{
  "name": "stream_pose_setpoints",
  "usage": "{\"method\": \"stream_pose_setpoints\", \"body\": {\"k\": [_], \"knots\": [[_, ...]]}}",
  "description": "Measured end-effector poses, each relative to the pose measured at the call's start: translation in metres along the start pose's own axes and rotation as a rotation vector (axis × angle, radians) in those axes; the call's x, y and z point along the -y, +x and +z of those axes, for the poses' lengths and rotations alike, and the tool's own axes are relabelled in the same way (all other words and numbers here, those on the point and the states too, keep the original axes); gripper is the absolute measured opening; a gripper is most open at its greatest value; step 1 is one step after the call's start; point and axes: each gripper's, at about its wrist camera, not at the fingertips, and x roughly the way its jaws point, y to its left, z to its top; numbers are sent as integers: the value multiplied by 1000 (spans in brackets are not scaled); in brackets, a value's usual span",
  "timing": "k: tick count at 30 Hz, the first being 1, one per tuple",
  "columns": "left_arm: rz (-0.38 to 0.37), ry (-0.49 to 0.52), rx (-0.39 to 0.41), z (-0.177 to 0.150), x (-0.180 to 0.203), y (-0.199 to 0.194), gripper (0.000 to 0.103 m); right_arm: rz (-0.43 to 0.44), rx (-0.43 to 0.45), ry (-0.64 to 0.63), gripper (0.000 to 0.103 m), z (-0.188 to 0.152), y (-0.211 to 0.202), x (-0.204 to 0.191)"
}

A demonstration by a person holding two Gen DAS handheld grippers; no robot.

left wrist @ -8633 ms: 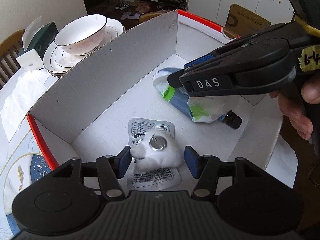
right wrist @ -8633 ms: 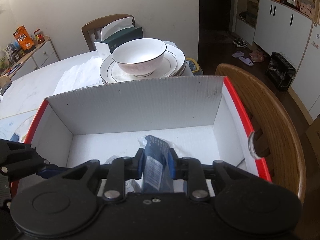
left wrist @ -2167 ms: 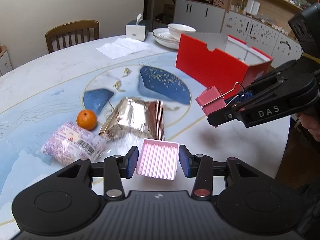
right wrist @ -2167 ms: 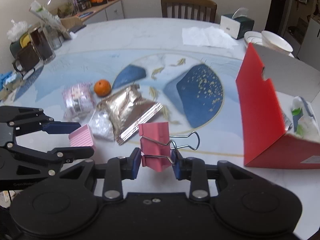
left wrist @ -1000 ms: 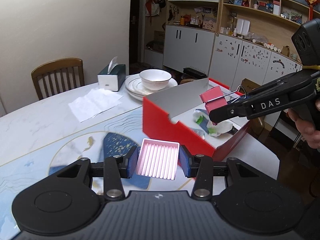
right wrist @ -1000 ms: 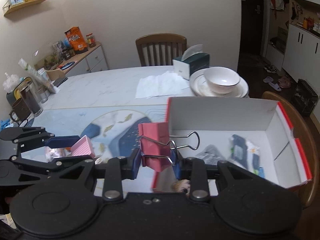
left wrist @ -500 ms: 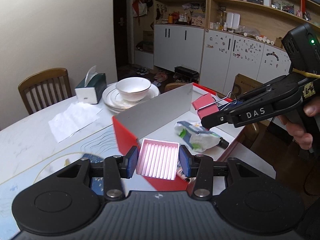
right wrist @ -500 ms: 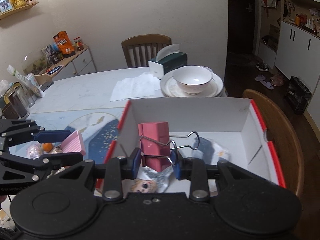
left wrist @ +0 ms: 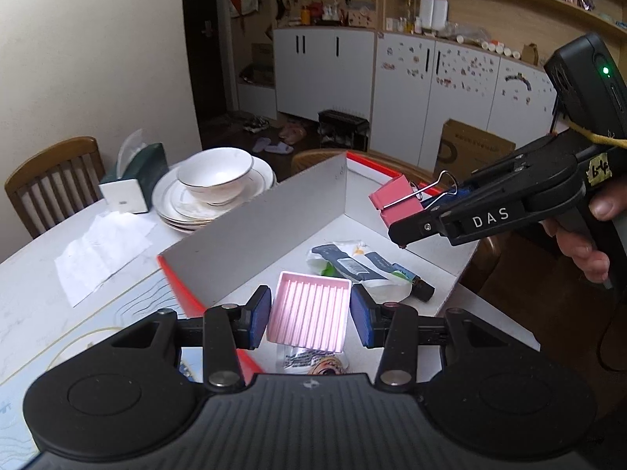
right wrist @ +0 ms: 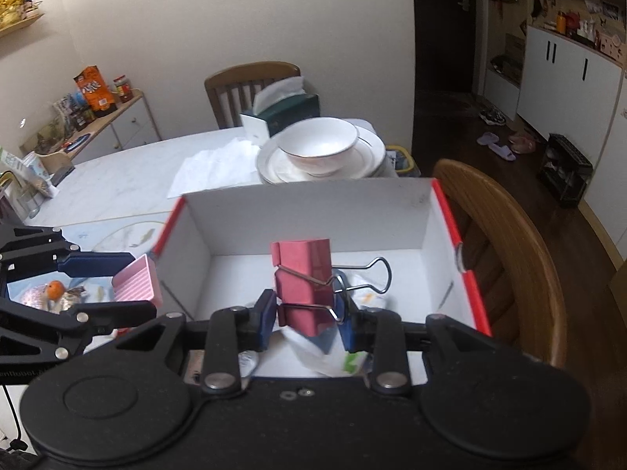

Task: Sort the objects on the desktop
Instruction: 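Carry the pink tray and binder clip with both tools over the red box, then open the left tool to drop the pink tray while the right tool releases the clip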

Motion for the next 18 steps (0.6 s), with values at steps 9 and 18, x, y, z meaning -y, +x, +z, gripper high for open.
{"method": "stream_pose_setpoints", "body": {"k": [9,18], "knots": [[2,66,-74,13,5,43,43,-36,-46,5,32,5,26,25],[11,136,-162,24,1,88,43,-23,-134,45,32,7,58,42]]}}
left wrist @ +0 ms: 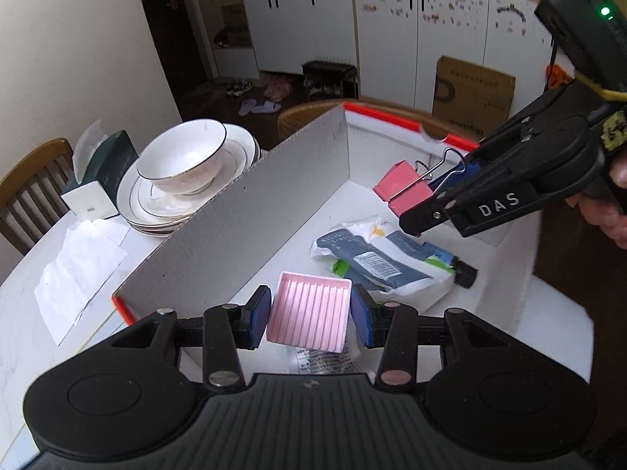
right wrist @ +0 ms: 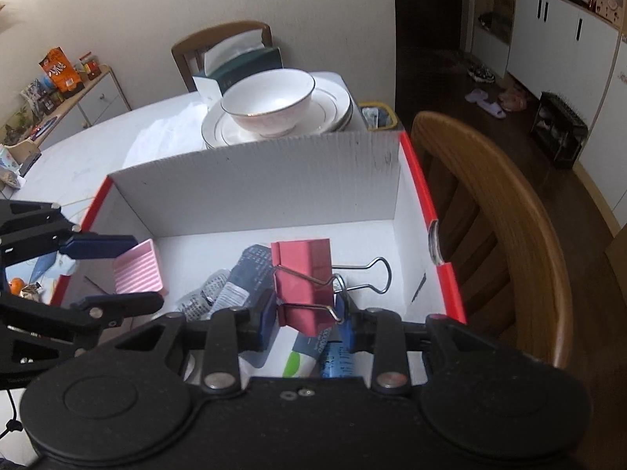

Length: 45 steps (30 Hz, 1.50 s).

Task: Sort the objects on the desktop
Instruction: 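Open the left tool to drop the pink tray while the right tool releases the clip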

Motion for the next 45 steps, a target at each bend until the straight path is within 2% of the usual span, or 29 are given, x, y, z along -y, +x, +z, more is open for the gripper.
{"method": "stream_pose_setpoints", "body": {"k": [12,26,36,40,45], "knots": [[4,-5,-160,5,-8,51,43,11,-52,-34,31,4,20,-4],[-15,22,-301,6,-5,76,43,16,-115,-46,32,2,39,-10],[-34,3,-289,5,-7,72,45,5,-118,-29,35,1,40,-5],[-36,-11,-265,2,-8,64,55,4,-119,-23,37,1,36,-4],[-42,-47,-224,2,-12,50,57,2,-105,-24,42,0,27,-4]]}}
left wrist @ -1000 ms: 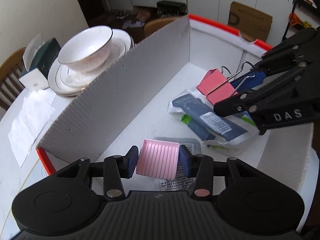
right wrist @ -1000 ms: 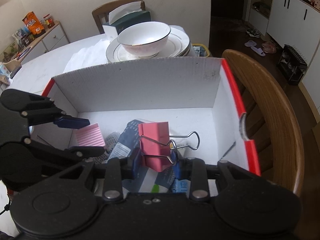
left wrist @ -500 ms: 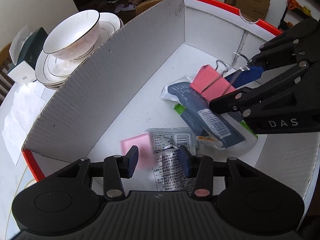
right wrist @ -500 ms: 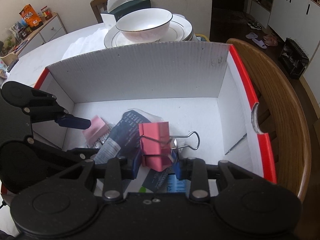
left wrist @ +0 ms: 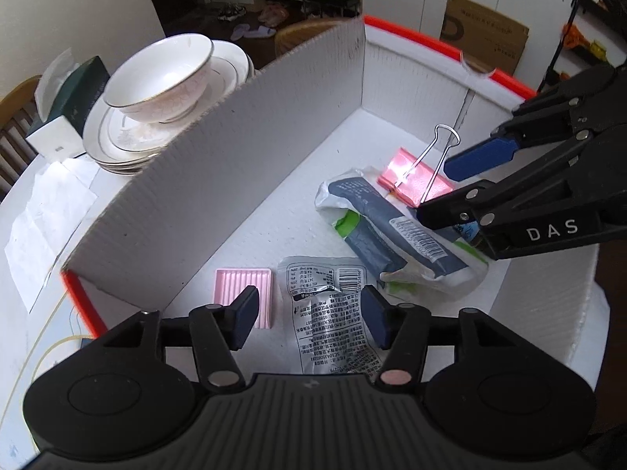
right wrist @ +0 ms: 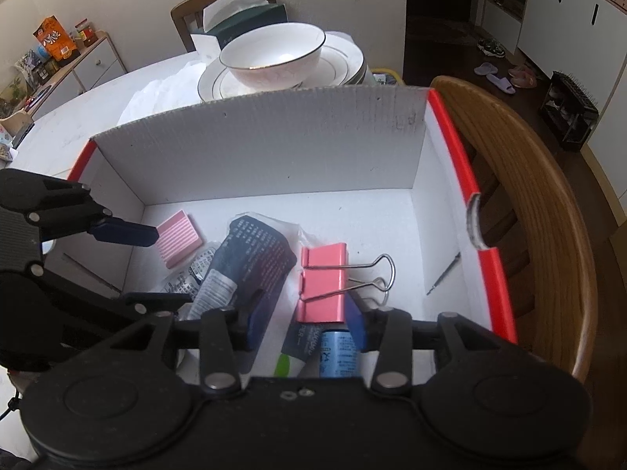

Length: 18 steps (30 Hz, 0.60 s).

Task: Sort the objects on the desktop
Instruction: 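Open the left tool to drop the pink tray while the right tool releases the clip, then withdraw both tools from the box back toward the table items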

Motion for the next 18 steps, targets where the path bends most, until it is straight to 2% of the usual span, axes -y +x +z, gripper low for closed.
{"method": "stream_pose_setpoints", "body": {"k": [5,8,18], "knots": [[-17,-48,63,-4,-4,-19,58,15,20,-1,46,-4,-14,-1],[-22,-64,103,-9,-3,-31,58,30,35,3,58,-6,-22,-1],[-59,-123,230,-26,4,-69,58,75,81,13,62,-18,-49,-8]]}}
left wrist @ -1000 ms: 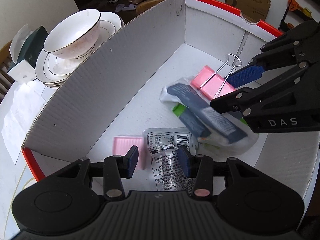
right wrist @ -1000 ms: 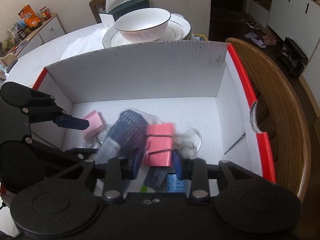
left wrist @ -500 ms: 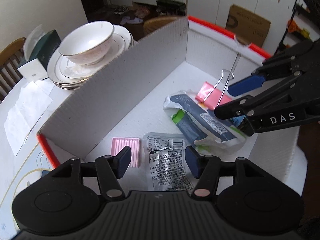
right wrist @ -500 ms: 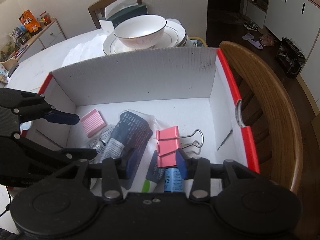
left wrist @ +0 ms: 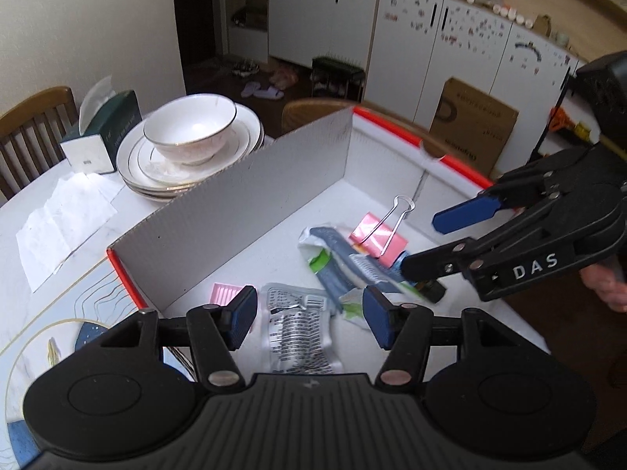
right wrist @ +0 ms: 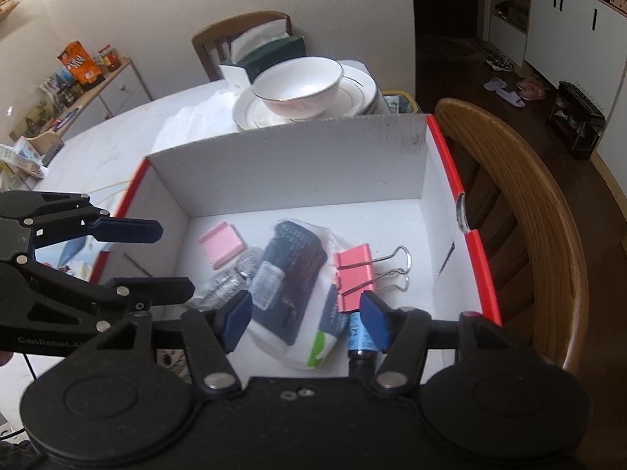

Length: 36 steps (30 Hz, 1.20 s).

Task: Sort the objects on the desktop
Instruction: 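Withdraw both tools from the box back toward the table items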

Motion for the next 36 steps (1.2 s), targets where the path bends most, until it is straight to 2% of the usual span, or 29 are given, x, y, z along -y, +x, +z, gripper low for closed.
{"method": "stream_pose_setpoints", "body": {"k": [8,17,20,24,26,36], "knots": [[-4,-18,74,-13,2,-36,58,43,62,-39,64,-8,-17,-21],[9,-40,105,-38,-9,-67,62,90,98,-22,71,-16,-24,-43],[15,-52,111,-48,-16,-76,70,99,104,-23,72,-17,-25,-55],[14,-64,123,-61,-27,-90,73,110,110,-22,73,-19,-25,-74],[17,-71,130,-68,-34,-96,80,108,110,-28,74,-19,-24,-84],[27,-133,170,-104,-71,-129,87,102,102,-49,74,-26,-19,-142]]}}
